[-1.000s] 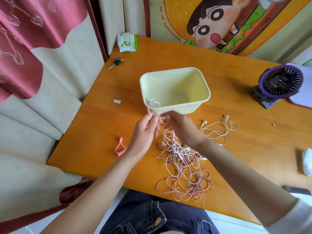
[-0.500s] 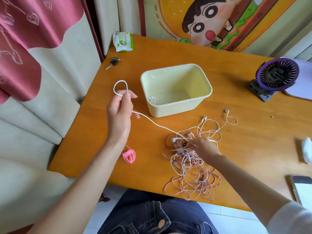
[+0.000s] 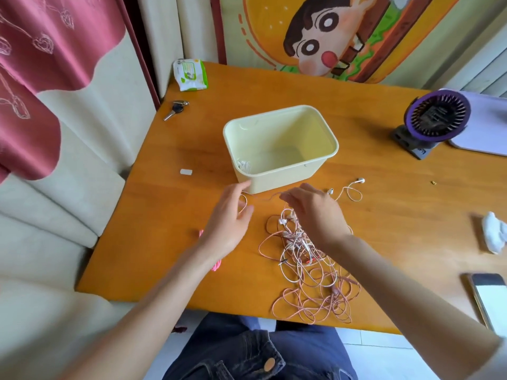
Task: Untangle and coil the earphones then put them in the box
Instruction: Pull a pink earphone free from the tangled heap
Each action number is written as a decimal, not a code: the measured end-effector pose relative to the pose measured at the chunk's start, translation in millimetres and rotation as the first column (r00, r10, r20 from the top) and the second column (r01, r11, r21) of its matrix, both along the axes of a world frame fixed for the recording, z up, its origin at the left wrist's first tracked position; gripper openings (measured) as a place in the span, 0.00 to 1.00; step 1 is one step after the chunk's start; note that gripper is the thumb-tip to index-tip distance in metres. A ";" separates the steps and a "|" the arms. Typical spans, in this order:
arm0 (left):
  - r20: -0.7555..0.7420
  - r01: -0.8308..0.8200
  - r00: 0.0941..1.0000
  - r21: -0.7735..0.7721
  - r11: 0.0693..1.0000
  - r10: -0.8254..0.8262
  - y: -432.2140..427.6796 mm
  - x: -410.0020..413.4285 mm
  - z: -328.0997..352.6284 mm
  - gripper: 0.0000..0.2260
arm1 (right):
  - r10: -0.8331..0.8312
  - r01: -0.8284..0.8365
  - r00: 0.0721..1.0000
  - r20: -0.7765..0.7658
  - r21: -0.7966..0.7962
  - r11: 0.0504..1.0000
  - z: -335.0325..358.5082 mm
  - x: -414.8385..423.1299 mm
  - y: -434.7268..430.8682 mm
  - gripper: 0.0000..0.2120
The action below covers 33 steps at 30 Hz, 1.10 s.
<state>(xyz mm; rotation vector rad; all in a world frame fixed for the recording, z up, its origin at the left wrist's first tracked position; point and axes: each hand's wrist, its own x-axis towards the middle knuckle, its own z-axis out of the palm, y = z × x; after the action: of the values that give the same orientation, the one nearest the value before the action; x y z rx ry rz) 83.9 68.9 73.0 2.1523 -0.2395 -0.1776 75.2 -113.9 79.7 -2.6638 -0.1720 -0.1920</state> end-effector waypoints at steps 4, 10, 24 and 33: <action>0.027 0.130 0.992 -0.159 0.979 -0.127 -20.5 3.1 11.7 0.14 | 0.118 -0.101 0.991 -0.059 0.240 0.966 25.6 9.8 9.6 0.08; 0.022 -0.102 0.993 -0.301 0.948 0.114 -23.6 14.0 23.6 0.14 | 0.111 -0.034 0.980 -0.163 0.413 0.910 23.7 16.2 1.9 0.04; 0.051 -0.255 0.948 -0.469 0.845 0.315 -11.9 40.2 59.4 0.11 | 0.094 -0.057 0.934 -0.345 0.115 0.992 -7.2 17.2 -34.9 0.10; 0.008 -0.260 0.964 -0.185 0.948 0.266 -26.3 19.1 27.3 0.12 | 0.059 -0.020 0.995 -0.082 0.414 0.910 57.1 26.6 -11.5 0.09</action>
<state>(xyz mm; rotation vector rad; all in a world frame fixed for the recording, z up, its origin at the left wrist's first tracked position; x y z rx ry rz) 103.0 42.6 100.3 1.9822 0.0155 0.0327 101.8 -125.4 136.8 -2.2385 -0.1377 -0.0790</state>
